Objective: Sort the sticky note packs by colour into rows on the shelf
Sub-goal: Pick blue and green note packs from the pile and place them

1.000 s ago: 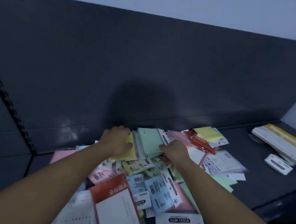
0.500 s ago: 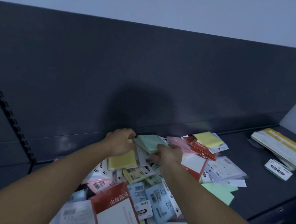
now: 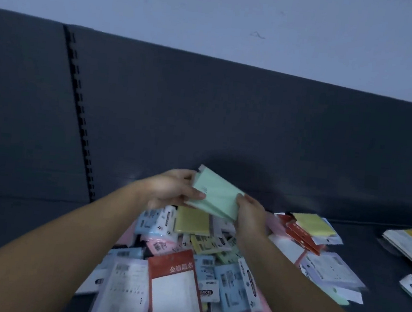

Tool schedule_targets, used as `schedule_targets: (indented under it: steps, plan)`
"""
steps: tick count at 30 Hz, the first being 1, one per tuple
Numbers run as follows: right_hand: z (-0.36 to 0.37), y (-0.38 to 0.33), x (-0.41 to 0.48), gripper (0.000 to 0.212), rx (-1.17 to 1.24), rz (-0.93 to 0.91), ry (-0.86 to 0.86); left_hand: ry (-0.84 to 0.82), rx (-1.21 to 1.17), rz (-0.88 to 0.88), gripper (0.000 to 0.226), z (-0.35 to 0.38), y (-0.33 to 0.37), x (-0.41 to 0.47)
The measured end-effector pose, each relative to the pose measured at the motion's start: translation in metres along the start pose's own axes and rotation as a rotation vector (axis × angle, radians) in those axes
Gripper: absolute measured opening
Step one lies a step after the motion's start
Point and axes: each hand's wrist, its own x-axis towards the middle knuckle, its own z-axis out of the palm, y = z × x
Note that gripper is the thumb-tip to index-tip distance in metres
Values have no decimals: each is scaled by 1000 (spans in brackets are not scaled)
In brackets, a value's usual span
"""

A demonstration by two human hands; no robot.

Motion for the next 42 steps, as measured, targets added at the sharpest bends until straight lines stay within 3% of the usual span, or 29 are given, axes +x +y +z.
schedule_targets:
  steps: [4,8,10,17,22,28,32,37,42]
  plan:
    - [35,17,-8,14,21,132,-93,148,38,10,44,-24,-16,-44]
    - [87,30,-31,20,-20,142,-191,441,36,-12,32,-70,-34,-109]
    - [116,38,-53,14,-46,176,-304,623,5,-39,28,-98,-42,-152]
    - [230,70,-171,28,-38,283,-651,1222,-202,-98,16,-175,-70,-310]
    - [316,94,-272,22,-76,285,-828,1464,-243,-92,12,-222,-96,-420]
    - [397,119,-369,8,-84,337,-883,1583,-286,-59,16,-278,-117,-536]
    - [439,130,-402,13,-117,381,-902,1584,-316,-29,12,-314,-132,-583]
    - [491,134,-425,6,-153,361,-890,1578,-357,-17,14,-360,-149,-604]
    - [567,148,-432,14,-212,295,-852,1562,-351,-27,18,-421,-145,-598]
